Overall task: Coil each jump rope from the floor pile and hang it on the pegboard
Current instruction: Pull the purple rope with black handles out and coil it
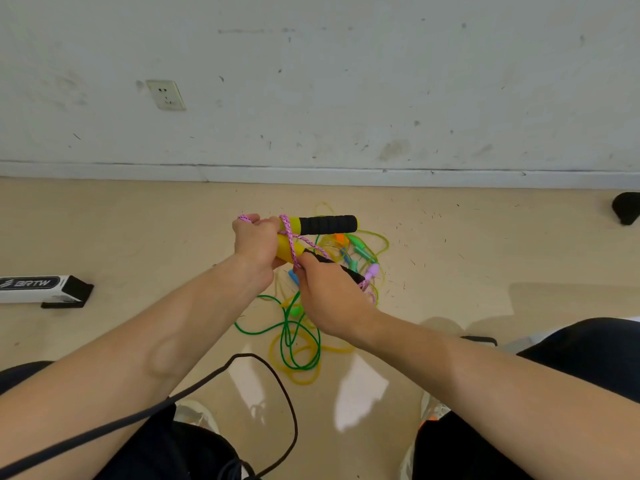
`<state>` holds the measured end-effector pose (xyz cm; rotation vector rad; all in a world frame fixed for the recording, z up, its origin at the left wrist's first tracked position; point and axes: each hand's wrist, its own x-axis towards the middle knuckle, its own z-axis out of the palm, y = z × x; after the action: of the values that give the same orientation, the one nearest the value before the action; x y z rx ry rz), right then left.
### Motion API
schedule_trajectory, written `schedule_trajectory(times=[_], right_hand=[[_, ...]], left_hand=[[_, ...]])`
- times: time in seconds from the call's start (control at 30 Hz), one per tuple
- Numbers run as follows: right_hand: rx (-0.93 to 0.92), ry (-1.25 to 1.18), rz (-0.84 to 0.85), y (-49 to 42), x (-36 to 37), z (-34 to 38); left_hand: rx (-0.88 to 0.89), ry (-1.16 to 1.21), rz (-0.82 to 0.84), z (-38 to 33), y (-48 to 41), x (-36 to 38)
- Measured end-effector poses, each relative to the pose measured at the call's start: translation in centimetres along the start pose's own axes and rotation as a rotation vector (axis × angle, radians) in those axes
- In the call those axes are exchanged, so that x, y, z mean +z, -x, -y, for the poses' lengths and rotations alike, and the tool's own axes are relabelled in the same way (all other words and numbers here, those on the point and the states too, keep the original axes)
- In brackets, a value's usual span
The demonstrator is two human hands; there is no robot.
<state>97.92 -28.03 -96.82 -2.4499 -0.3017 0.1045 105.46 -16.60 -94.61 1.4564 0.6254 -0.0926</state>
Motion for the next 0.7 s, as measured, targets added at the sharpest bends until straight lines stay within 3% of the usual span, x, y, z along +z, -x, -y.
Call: schedule_trajectory(times=[0.23, 0.4, 0.53, 0.7], right_hand=[[-0.043, 0.207, 0.052, 0.5, -0.7, 1.1], [-0.064, 0.166, 0.08, 2.6, -0.2, 3.0], [0.036, -0.139, 0.112, 3.3, 0.6, 2.5], [0.23, -0.486, 0.13, 0.8, -0.2, -0.4]], left_hand=[[0.117, -0.094, 0.013, 0.6, 0.5, 0.2], [0.151, -0.081, -0.054, 0.4, 0.0, 0.4], [0.137, 0.026, -0.092, -1.1, -0.6, -0.1], [0.06, 0.201, 0.041, -2.2, -0.6, -0.8]])
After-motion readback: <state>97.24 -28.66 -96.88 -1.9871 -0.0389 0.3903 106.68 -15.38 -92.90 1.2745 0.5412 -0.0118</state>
